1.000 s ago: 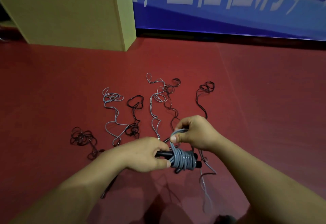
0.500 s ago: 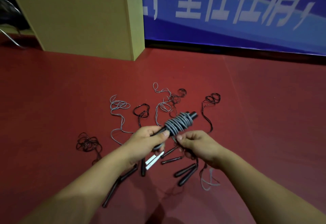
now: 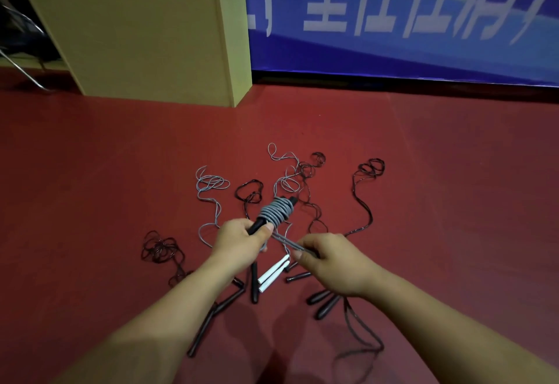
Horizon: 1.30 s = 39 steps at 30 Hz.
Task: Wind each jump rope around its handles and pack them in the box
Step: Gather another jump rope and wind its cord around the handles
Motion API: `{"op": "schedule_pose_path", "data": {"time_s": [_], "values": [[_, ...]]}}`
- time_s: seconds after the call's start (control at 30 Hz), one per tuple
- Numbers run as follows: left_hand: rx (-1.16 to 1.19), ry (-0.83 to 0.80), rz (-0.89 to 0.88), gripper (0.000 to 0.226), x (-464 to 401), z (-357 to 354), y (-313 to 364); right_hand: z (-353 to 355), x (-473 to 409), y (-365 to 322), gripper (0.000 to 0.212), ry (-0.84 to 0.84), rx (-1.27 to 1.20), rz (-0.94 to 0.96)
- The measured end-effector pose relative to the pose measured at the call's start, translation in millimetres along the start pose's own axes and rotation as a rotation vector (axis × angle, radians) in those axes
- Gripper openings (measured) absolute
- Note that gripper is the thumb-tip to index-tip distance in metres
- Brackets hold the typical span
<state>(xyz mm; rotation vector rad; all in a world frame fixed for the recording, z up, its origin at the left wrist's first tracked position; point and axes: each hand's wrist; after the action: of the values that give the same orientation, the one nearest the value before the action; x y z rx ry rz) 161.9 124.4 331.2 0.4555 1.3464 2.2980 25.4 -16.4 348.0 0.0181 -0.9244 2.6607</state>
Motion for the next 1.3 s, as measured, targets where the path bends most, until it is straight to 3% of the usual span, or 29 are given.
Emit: {"op": "schedule_pose_path", "data": {"time_s": [0.3, 0.63, 0.87, 0.97, 1.13, 1.3], "values": [[-0.33, 0.009, -0.004, 0.038, -4.5, 4.6, -5.6, 3.9, 7.8, 0.3, 0.02, 0.033, -0.047, -0.009], [-0.725, -0.477, -0.372, 0.019, 10.6, -4.1, -3.9, 3.6, 4.8, 11.4, 0.019, 0.153, -0.001, -0.041], [-0.845, -0.621, -0.57, 0.016, 32.6, -13.0, 14.6, 9.6, 3.5, 17.6, 0.003, 0.21, -0.005, -0.084], [-0.764, -0.696, -0.602, 0.016, 38.7, -16.8, 21.6, 10.7, 3.5, 19.6, 0.012, 0.185, -0.002, -0.084], [-0.42, -0.898, -0.471, 0.006, 38.6, -7.5, 24.4, 16.5, 3.1, 29.1, 0.016, 0.068, -0.063, -0.125], [-0.064, -0.989, -0.358, 0.015, 36.4, 5.3, 23.2, 22.3, 4.0, 39.5, 0.017, -0.044, -0.376, -0.152]]}}
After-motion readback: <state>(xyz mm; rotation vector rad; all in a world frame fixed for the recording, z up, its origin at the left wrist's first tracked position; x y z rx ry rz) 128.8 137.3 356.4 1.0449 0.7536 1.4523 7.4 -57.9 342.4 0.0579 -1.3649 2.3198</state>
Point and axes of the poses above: each hand's wrist, its own x-axis away from the middle knuckle, its own z-axis out of the back of the hand, y = z × x, and after that the axes turned 6 degrees about -z, right-handed
